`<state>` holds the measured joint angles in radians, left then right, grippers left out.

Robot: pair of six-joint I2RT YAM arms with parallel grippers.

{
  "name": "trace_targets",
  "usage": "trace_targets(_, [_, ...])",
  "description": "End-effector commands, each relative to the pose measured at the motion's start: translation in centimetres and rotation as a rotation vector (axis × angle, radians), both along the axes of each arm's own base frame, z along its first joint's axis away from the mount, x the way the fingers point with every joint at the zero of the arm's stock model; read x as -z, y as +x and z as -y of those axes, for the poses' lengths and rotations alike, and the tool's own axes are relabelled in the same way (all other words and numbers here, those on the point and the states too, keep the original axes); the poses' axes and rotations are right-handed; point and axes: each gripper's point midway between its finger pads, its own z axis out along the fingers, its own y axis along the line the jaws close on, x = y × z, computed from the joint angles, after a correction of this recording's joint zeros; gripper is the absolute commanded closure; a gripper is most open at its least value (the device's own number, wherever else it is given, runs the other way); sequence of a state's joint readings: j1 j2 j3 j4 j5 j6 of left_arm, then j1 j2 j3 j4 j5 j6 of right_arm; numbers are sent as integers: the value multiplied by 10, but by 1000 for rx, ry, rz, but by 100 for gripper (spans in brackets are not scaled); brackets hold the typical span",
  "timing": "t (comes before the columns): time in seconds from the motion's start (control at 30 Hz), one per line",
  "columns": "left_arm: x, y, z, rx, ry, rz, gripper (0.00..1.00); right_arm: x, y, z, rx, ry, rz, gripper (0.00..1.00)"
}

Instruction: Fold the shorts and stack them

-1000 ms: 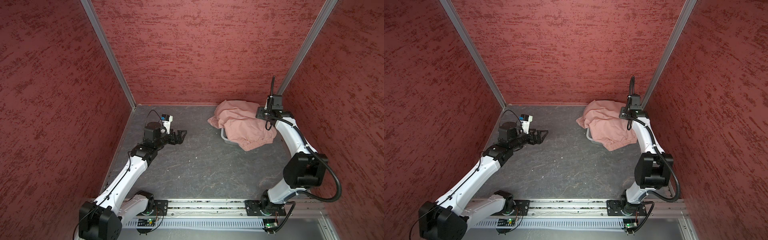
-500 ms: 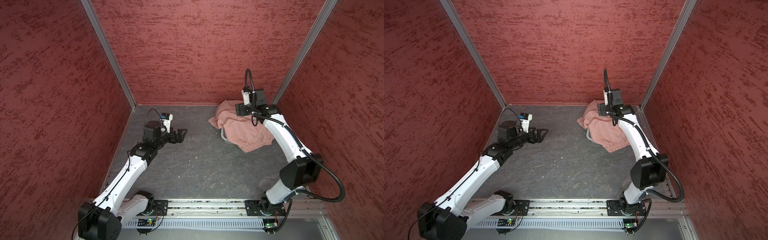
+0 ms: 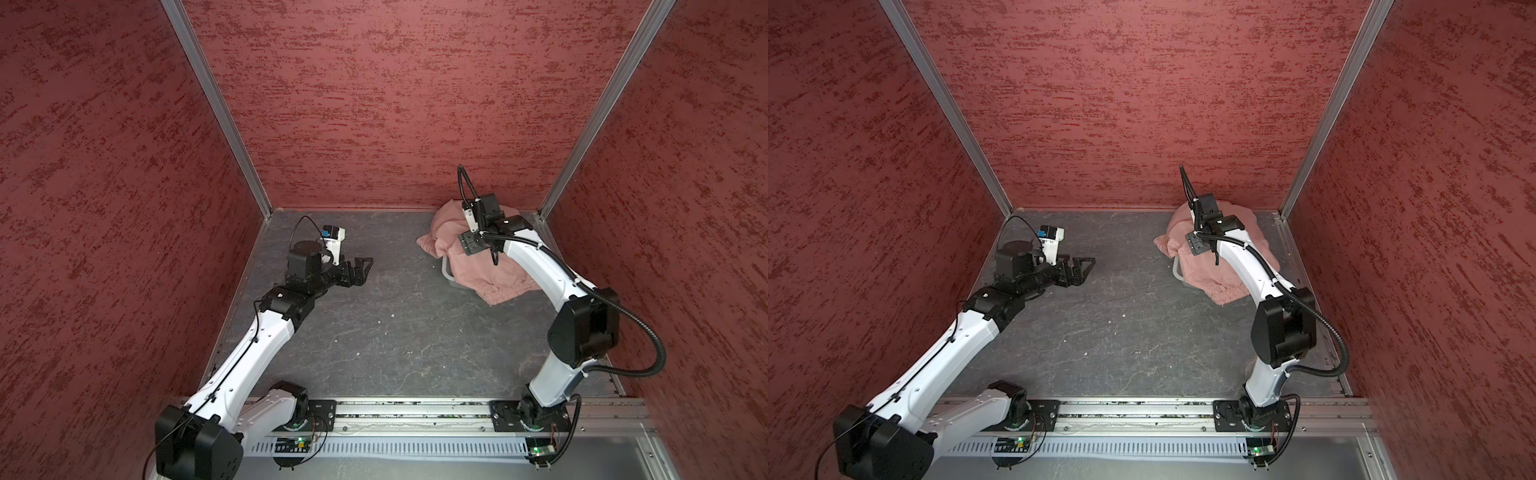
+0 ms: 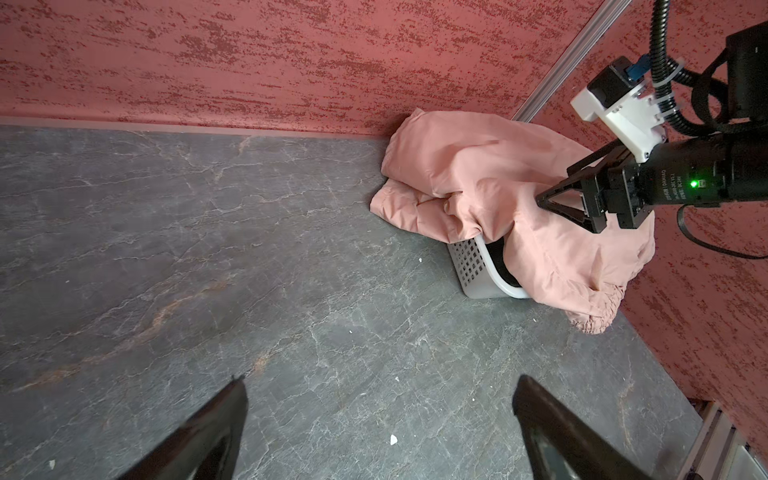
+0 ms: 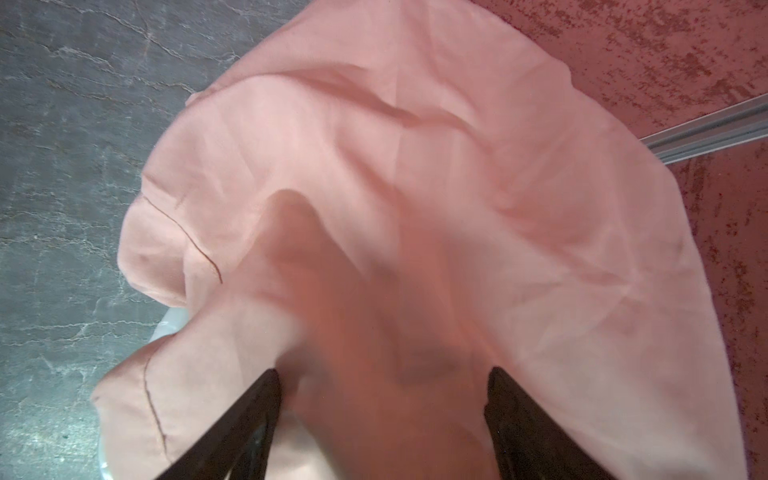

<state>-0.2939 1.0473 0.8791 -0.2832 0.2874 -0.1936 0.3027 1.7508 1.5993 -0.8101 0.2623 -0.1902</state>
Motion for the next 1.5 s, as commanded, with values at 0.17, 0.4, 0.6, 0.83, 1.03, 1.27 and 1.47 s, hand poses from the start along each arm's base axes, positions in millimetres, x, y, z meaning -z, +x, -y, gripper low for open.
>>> trace_targets(0.17, [-8, -1, 1, 8, 8, 22, 1, 20, 1, 13, 54, -23, -19, 70])
trace_targets(0.4, [-13, -2, 1, 9, 10, 27, 1, -23, 11, 15, 84, 6, 103, 100])
trace_targets(0.6, [-18, -1, 1, 5, 4, 40, 1, -105, 18, 2, 47, 119, 278, 100])
trace_targets(0.83, [-23, -3, 1, 7, -8, 53, 1, -200, 22, -20, -49, 258, 461, 100])
trace_targets(1.03, [-35, -9, 0, 13, -12, 90, 1, -287, 19, -67, -240, 458, 597, 100])
trace_targets(1.27, [-49, -19, -7, -6, -8, 135, 1, -338, -1, -128, -463, 611, 664, 100])
trace_targets(1.47, [-65, -29, -22, -54, 23, 188, 1, -276, -5, -213, -603, 698, 453, 100])
